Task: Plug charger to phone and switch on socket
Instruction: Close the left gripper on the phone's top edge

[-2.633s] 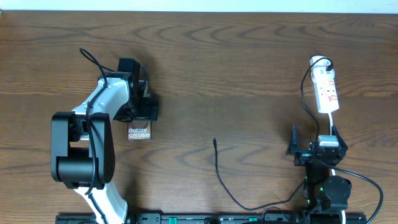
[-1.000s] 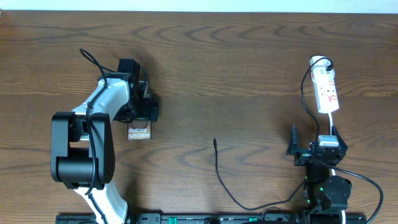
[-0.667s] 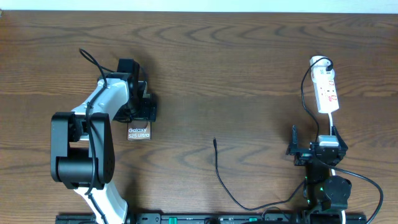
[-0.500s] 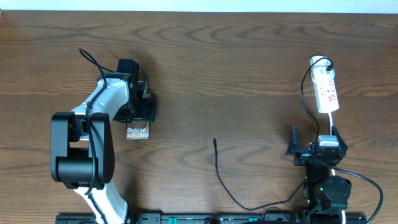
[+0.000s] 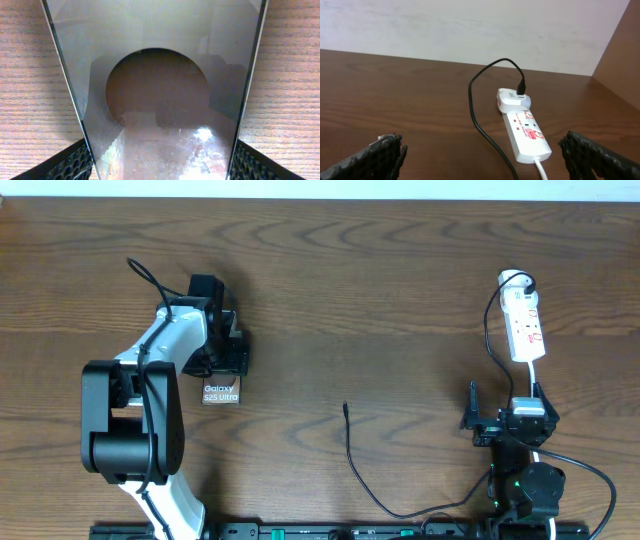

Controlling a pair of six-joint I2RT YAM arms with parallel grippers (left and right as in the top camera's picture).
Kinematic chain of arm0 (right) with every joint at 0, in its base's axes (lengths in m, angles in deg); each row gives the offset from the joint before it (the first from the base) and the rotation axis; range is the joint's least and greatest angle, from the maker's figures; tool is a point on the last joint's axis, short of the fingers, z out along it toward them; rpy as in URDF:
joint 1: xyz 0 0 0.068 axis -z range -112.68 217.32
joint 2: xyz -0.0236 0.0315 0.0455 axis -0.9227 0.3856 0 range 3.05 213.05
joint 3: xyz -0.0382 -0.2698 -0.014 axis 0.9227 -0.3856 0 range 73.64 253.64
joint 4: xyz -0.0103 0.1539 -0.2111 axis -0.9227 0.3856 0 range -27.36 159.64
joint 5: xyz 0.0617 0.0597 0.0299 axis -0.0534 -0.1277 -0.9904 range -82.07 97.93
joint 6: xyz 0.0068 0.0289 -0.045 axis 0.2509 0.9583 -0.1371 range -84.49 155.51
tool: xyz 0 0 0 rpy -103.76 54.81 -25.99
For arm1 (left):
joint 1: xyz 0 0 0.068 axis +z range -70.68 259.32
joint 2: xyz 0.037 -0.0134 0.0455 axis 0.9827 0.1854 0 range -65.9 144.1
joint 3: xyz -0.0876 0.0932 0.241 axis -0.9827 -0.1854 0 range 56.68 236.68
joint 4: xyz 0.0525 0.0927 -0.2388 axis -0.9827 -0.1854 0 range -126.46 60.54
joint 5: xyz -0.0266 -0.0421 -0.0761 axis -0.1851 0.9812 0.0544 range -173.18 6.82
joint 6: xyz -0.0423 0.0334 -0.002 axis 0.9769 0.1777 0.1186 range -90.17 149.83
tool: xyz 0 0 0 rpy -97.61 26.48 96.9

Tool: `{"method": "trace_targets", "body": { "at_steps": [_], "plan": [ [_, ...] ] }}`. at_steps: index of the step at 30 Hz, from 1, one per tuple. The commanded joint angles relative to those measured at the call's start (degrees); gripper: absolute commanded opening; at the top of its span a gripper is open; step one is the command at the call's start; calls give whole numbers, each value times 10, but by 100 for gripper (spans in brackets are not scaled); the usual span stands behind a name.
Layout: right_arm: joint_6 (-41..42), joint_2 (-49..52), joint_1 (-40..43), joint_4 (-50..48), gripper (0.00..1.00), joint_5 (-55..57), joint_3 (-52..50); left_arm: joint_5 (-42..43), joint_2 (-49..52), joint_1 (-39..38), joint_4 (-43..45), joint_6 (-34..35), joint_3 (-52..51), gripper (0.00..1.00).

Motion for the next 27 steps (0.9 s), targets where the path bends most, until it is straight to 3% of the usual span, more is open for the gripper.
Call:
{"method": "trace_targets", "body": {
  "at_steps": [1, 15, 23, 27],
  "plan": [
    [-4, -3, -7, 2, 99, -1, 0, 12, 10, -1, -3, -5, -15, 78],
    [-4, -3, -7, 2, 99, -1, 0, 12, 10, -1, -3, -5, -15, 74],
    [-4, -3, -7, 2, 99, -1, 0, 12, 10, -1, -3, -5, -15, 63],
    [-4, -3, -7, 2, 99, -1, 0, 12, 10, -1, -3, -5, -15, 51]
  ]
}}
